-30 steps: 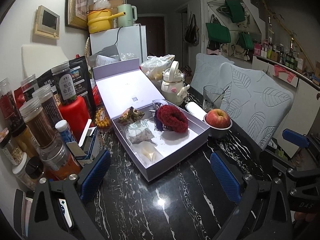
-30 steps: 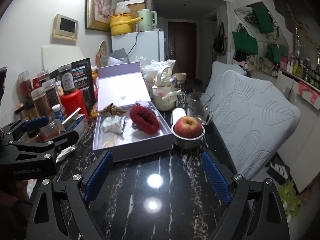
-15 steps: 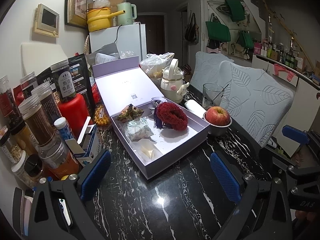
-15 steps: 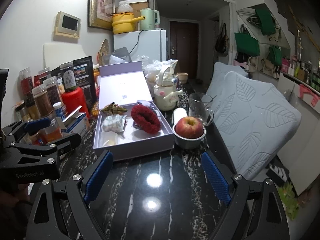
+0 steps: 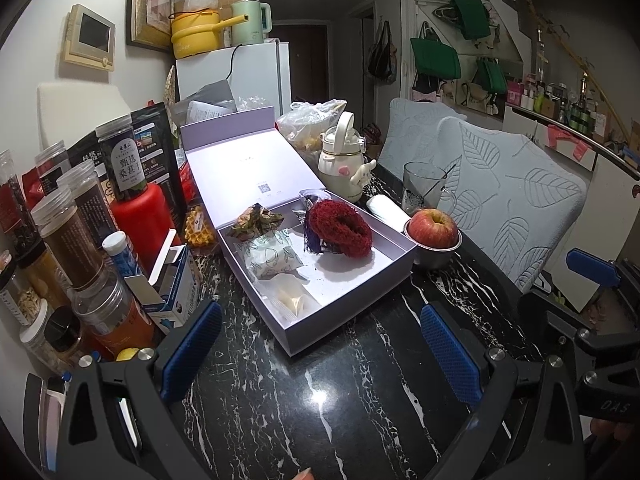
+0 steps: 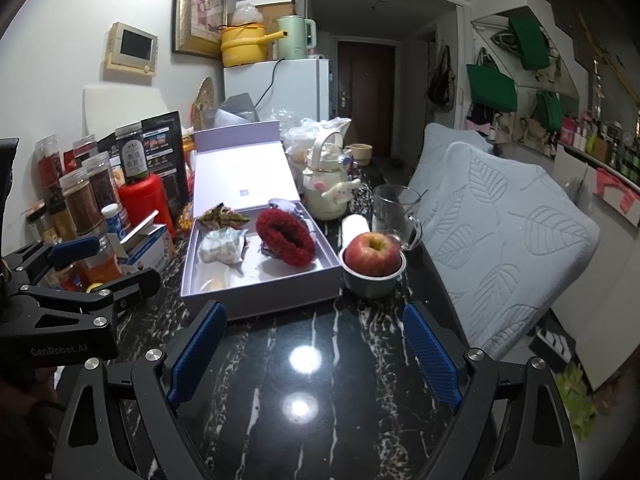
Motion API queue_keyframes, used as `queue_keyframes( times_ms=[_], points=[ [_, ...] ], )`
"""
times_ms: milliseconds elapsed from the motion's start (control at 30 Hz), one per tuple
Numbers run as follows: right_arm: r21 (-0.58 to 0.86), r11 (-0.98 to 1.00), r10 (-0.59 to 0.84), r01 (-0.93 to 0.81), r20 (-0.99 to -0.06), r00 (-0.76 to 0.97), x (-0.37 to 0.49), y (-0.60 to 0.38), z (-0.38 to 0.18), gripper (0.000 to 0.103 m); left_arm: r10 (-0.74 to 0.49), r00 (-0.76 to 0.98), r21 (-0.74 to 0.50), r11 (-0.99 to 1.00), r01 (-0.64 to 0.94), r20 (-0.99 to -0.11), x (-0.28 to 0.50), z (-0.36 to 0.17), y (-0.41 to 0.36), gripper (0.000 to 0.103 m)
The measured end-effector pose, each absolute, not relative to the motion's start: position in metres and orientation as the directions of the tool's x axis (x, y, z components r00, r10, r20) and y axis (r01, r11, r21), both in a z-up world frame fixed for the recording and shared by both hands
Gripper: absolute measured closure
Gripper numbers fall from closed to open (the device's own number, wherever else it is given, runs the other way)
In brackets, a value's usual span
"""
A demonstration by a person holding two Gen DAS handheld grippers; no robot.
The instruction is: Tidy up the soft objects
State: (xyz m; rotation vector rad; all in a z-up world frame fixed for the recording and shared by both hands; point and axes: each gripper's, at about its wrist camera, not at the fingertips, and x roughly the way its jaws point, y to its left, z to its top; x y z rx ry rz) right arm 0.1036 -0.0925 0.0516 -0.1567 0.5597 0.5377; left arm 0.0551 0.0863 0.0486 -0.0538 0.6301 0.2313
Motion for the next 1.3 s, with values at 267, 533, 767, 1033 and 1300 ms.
queue_keyframes(
  times_ms=[267,533,767,1033,1300],
  points=[
    [-0.001,0.855,0.432,-0.518,-0.550,0.715,0.106,-0.096,0.049,0.012,0.200,0.782,0.030,0.974,-0.226,-0.591,0.056,0.046,0.084,0.002],
    [-0.004,0.859,0.422,-0.511,-0.557,0.715,0.107,-0.098,0.047,0.012,0.192,0.775,0.020,0.974,-0.226,-0.603,0.057,0.045,0.083,0.002],
    [-0.010,0.860,0.416,-0.509,-0.564,0.713,0.107,-0.096,0.044,0.012,0.196,0.772,0.026,0.974,-0.226,-0.604,0.057,0.044,0.083,0.002],
    [-0.012,0.862,0.409,-0.507,-0.575,0.709,0.108,-0.095,0.041,0.012,0.185,0.766,0.020,0.975,-0.219,-0.616,0.057,0.041,0.083,0.002],
    [-0.015,0.861,0.406,-0.509,-0.582,0.705,0.108,-0.094,0.039,0.012,0.196,0.758,0.030,0.974,-0.226,-0.622,0.058,0.039,0.083,0.002]
  ],
)
